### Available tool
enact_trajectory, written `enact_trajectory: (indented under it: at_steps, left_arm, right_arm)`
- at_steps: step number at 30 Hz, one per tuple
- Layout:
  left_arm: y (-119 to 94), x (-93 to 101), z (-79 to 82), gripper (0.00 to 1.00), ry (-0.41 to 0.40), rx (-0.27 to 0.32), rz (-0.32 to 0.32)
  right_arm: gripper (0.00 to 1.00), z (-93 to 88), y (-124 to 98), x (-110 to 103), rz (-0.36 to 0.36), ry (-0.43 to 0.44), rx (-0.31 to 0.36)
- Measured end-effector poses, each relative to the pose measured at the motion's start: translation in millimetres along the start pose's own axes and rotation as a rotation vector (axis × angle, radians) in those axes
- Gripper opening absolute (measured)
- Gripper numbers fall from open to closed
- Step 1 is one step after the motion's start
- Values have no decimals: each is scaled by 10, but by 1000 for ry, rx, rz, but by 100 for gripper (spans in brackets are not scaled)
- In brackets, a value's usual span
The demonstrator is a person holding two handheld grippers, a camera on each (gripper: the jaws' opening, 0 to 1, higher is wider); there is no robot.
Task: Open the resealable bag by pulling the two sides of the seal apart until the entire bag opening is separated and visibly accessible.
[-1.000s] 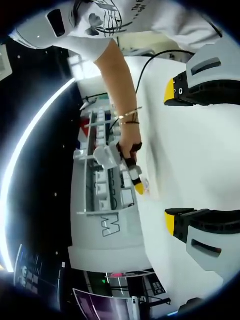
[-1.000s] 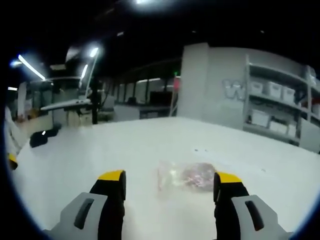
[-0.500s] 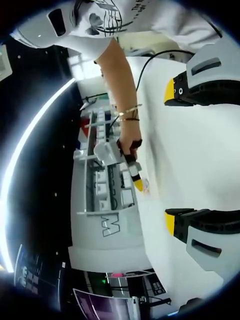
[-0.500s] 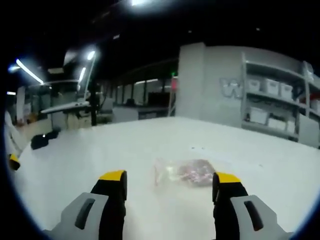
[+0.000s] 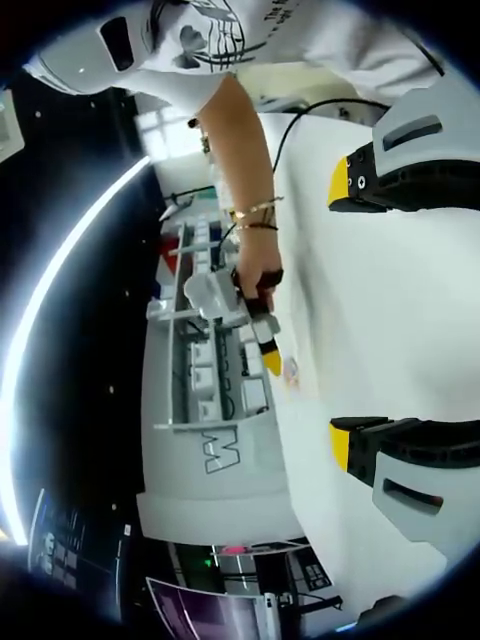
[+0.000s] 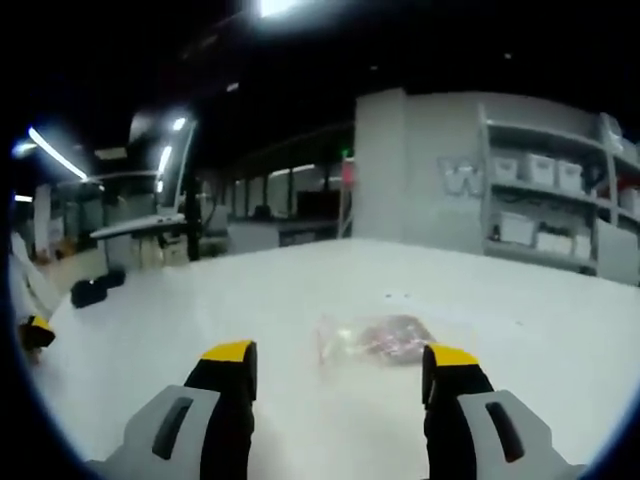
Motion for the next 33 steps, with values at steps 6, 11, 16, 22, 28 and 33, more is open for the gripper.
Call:
enact_trajectory:
  at_steps: [6, 11, 16, 22, 28, 33]
  left_arm:
    - [-3, -2, 2, 83, -2, 1, 0]
    - [-3, -4, 2, 83, -1, 1, -1]
    - [-6, -8, 6, 83, -3, 3, -1]
    - [-5, -12, 5, 83, -1, 2, 0]
    - [-4, -18, 7, 83, -1, 2, 0]
    - [-3, -20, 7, 83, -2, 2, -1]
  right_arm:
    - [64, 0, -79, -14, 4, 17, 9]
    - [63, -27, -113, -25, 6, 20, 8]
    - [62, -26, -168, -44, 11, 38, 13]
    - [61, -16, -218, -66, 19, 54, 21]
    - [61, 7, -294, -86, 24, 64, 33]
    - [60, 1, -342, -89, 29, 80, 33]
Point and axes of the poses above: the point that each gripper's makers call its tool centre point, and the gripper's own axes: y roughly forward along the fingers, x roughly to its right, z roughly out of its top, the point moved 4 cm from there along -y, roughly backward along the fingers, and after that the axes turned 10 degrees about -z, right-handed, at the moved point
